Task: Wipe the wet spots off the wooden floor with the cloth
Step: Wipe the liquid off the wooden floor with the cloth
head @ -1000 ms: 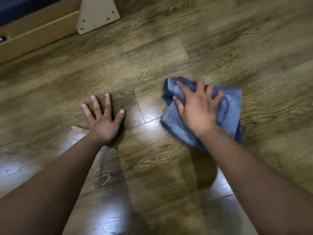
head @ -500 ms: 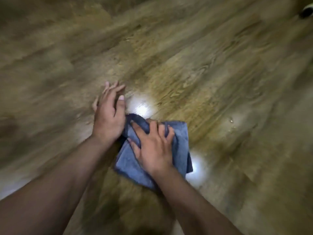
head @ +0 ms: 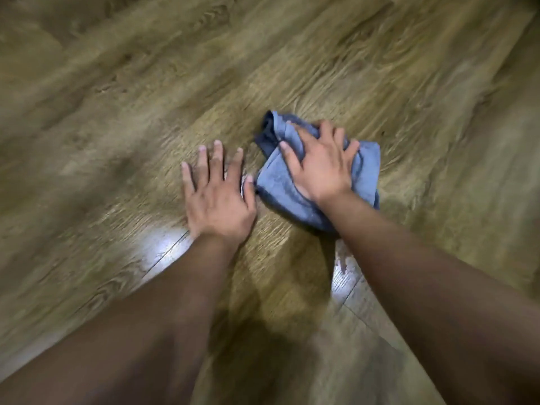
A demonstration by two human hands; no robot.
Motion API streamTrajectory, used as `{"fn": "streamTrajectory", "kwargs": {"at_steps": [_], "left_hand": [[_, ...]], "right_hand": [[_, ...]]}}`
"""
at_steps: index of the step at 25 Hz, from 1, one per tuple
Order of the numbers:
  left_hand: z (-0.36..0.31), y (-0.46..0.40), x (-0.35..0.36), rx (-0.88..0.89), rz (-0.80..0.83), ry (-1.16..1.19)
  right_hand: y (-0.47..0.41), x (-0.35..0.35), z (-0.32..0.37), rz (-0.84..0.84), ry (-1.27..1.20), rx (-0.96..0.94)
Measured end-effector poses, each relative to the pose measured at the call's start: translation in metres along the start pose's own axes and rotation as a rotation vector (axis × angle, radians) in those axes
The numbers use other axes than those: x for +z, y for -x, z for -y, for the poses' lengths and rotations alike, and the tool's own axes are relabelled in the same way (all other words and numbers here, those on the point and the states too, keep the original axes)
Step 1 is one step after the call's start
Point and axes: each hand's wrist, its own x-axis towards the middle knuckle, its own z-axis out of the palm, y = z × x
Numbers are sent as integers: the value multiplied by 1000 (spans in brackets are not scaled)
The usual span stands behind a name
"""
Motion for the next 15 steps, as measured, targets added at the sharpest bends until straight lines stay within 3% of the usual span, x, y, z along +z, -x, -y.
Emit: {"fn": "streamTrajectory", "kwargs": {"at_steps": [8, 15], "left_hand": [[-2, 3, 1, -13, -19, -72], [-4, 0, -1, -11, -13, -91]], "right_hand": [[-118, 6, -48, 4, -4, 126], [-96, -3, -29, 10, 5, 142]]}}
